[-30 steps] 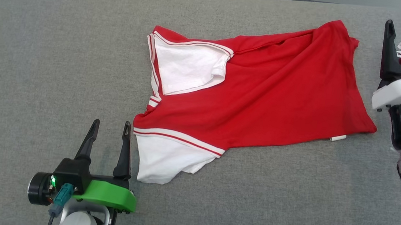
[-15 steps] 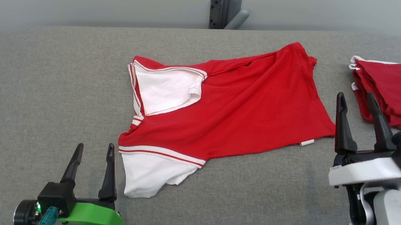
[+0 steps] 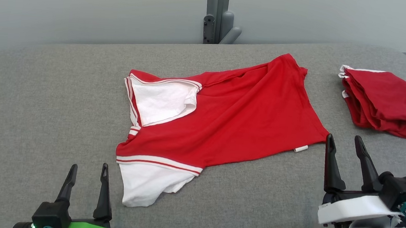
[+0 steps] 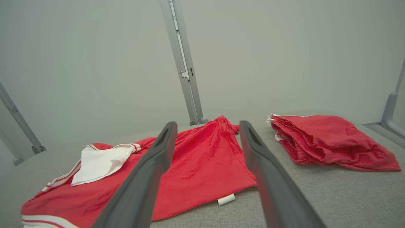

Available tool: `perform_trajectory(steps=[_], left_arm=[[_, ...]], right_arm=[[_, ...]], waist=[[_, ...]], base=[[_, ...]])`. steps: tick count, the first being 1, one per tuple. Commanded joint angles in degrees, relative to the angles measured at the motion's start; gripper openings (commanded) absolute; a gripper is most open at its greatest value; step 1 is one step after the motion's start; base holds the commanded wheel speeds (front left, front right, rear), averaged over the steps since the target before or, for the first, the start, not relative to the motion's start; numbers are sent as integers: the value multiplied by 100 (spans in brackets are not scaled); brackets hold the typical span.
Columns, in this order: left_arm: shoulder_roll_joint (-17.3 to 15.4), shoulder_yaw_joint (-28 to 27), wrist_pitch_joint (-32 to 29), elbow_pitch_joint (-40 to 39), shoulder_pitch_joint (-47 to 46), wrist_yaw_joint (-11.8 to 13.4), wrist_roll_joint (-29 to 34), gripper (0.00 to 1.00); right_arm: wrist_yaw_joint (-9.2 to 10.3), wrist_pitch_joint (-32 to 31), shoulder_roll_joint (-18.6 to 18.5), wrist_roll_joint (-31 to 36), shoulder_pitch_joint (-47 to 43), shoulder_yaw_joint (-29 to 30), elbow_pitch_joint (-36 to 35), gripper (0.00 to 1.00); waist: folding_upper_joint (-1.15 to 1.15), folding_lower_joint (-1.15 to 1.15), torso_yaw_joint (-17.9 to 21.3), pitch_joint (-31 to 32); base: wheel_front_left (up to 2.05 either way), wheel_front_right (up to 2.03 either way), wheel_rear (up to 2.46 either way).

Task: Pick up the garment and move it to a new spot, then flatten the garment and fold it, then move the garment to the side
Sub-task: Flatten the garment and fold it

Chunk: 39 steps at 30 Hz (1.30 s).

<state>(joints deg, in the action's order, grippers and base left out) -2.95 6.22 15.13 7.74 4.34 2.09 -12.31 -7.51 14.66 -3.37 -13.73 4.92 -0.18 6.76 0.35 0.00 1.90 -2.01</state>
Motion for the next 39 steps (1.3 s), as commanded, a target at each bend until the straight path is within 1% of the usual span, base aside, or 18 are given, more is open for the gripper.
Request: perform_trajectory(steps=[1, 25, 39], left_arm=[[-3, -13, 0, 11, 78, 5, -1, 100], [2, 77, 0, 90, -11, 34, -42, 100], [2, -61, 0, 154, -47, 69, 46, 100]], right_arm=[[5, 16, 20, -20, -101, 18, -28, 100], [5, -3, 43, -58, -30, -299, 162, 100], [5, 19, 44, -133, -39, -380, 258, 100]], waist=[[-35, 0, 11, 13], [-35, 0, -41, 58], [-35, 0, -51, 110]], base=[[0, 0, 0], [0, 0, 0], [0, 0, 0]])
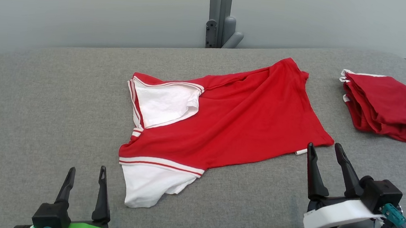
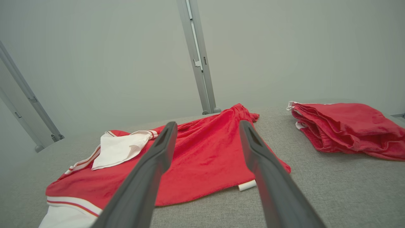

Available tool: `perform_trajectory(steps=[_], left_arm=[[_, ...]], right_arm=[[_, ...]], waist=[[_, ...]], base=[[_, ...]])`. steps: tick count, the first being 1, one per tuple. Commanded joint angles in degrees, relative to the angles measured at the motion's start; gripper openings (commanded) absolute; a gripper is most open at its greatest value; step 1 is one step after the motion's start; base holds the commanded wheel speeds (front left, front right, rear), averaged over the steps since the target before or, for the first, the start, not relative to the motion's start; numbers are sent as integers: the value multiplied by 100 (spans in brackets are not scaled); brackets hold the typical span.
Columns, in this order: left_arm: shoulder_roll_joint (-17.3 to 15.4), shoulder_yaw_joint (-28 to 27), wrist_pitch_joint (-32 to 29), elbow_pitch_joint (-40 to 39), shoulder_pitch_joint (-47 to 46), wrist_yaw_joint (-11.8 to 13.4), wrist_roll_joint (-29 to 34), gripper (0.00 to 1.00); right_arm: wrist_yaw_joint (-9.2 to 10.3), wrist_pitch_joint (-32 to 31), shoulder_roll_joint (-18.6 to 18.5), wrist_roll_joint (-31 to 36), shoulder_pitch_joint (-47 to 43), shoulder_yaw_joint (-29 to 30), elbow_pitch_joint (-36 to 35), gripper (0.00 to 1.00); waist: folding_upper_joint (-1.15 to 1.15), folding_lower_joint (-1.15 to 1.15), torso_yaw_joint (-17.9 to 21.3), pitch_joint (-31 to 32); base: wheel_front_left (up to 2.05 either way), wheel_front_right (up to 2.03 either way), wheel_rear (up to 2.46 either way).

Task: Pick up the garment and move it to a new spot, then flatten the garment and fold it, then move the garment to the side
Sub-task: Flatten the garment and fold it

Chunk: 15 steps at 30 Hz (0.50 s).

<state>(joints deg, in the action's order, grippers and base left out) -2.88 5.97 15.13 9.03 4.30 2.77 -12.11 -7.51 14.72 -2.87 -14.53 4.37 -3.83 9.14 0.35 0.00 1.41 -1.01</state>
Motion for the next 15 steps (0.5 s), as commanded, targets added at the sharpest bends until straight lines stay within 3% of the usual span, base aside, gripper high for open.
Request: perform_trajectory(steps=[1, 15], left_arm=[[-5, -47, 0, 41, -46, -7, 24, 100], [-4, -69, 0, 104, -79, 67, 39, 100]], right_arm=[[5, 16, -6, -58, 16, -27, 28, 100], [5, 32, -6, -94, -30, -130, 118, 100]], waist=[[-35, 0, -2, 18], [-35, 0, 32, 101]], base=[[0, 0, 0], [0, 0, 0]])
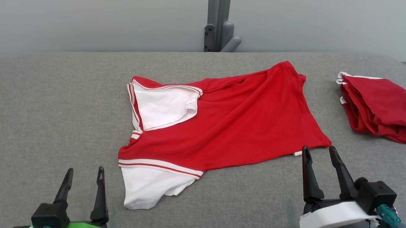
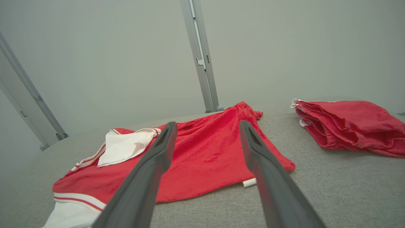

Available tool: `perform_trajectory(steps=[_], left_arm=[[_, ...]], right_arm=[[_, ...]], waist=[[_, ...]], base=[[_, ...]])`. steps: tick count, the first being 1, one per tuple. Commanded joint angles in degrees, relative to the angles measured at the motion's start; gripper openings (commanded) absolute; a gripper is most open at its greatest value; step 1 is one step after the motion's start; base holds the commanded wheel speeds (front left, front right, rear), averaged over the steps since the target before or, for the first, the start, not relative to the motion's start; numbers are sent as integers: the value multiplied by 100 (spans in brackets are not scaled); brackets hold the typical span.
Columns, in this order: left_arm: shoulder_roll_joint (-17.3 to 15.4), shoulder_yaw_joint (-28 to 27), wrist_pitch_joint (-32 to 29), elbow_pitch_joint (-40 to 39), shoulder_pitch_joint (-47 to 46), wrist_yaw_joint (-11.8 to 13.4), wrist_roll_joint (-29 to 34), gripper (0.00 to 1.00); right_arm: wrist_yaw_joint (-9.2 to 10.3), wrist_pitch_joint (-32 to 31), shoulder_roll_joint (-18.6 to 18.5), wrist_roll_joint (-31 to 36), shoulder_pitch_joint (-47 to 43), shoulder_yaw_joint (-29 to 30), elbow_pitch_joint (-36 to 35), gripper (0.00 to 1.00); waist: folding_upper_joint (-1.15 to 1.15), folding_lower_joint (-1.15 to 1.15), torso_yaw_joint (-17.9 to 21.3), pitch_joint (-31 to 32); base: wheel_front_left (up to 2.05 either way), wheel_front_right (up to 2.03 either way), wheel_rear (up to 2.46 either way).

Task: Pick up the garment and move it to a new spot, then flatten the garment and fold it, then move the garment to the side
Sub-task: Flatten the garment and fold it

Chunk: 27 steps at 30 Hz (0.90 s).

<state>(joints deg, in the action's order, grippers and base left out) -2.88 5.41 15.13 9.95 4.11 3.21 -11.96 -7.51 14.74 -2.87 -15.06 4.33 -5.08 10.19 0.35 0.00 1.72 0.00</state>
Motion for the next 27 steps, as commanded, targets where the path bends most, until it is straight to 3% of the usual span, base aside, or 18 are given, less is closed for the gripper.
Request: perform_trajectory(steps=[1, 6, 16, 27], left_arm=[[-4, -15, 0, 17, -55, 24, 26, 100], [-4, 77, -17, 376, 17, -118, -69, 100], [-23, 508, -526, 1578, -266, -742, -396, 100], [-12, 606, -264, 2409, -791, -874, -749, 100]], right_arm=[[5, 31, -6, -47, -29, -5, 19, 100], [5, 35, -6, -55, -28, 17, 29, 100], [5, 39, -6, -53, 74, 20, -6, 100], [5, 40, -5, -20, 186, 105, -34, 100]], waist=[[-35, 0, 3, 0], [-35, 0, 6, -7], [-35, 0, 109, -191], [-35, 0, 284, -434]], base=[[0, 0, 0], [0, 0, 0], [0, 0, 0], [0, 0, 0]])
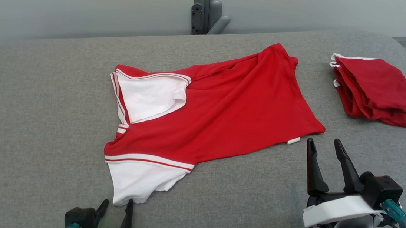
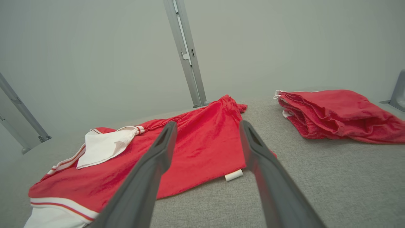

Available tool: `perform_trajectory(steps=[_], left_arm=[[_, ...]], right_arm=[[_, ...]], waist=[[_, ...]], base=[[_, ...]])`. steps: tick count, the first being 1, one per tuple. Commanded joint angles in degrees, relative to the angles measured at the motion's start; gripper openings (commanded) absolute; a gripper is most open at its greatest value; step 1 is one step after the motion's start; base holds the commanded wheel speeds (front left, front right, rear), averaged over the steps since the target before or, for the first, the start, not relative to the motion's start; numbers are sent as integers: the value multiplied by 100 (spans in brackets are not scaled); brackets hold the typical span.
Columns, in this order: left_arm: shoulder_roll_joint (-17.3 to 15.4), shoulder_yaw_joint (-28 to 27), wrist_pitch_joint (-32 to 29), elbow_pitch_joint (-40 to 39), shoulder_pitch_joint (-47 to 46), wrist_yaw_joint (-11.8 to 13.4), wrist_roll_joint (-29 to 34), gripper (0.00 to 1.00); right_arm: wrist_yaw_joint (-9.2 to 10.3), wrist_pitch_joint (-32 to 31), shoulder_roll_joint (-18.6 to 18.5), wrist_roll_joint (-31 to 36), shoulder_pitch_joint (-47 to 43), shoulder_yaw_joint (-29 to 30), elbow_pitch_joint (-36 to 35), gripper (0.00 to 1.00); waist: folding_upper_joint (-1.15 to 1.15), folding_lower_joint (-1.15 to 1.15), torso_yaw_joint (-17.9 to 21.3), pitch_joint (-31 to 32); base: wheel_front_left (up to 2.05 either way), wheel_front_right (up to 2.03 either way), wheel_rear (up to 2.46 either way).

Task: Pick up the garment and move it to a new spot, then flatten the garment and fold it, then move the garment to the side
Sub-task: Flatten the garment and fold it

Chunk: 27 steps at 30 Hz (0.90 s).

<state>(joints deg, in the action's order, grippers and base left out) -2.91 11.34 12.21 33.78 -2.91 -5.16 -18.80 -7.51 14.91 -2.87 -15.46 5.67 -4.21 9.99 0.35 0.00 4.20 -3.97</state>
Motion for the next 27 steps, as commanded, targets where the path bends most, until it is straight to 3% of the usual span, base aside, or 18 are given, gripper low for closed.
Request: perform_trajectory(steps=[1, 2, 3, 4, 6, 7, 8, 16, 27], left_arm=[[-8, 27, 60, 62, -123, -56, -141, 100], [-8, 44, 70, 101, -151, -85, -202, 100], [-7, 77, 99, 127, -178, -96, -238, 81], [-6, 107, 112, 154, -200, -121, -300, 53], [-5, 196, 145, 164, -231, -143, -434, 13], [-5, 196, 145, 164, -231, -143, -434, 13], [-4, 238, 168, 158, -245, -165, -492, 0], [-27, 387, 259, -238, -175, -221, -848, 0], [-184, -217, 296, -1513, 108, -44, -743, 0]], right_arm=[[5, 23, -5, 19, 56, 30, -16, 100], [5, 24, -5, 12, 58, 43, -13, 100], [5, 24, -5, 7, 61, 52, -7, 100], [5, 25, -5, -4, 65, 69, 2, 100], [5, 25, -5, -45, 67, 107, 23, 100], [5, 25, -5, -45, 67, 107, 23, 100], [5, 24, -5, -65, 69, 132, 34, 100], [5, -8, -4, -224, 108, 790, 515, 100], [5, -330, -6, 2, 595, 1491, 1771, 100]], waist=[[-35, 0, 44, -50], [-35, 0, 52, -60], [-35, 0, 57, -70], [-35, 0, 61, -77], [-35, 0, 59, -84], [-35, 0, 59, -84], [-35, 0, 54, -90], [-35, 0, -134, -109], [-35, 0, -501, -146]], base=[[0, 0, 0], [0, 0, 0], [0, 0, 0], [0, 0, 0], [0, 0, 0], [0, 0, 0], [0, 0, 0], [0, 0, 0], [0, 0, 0]])
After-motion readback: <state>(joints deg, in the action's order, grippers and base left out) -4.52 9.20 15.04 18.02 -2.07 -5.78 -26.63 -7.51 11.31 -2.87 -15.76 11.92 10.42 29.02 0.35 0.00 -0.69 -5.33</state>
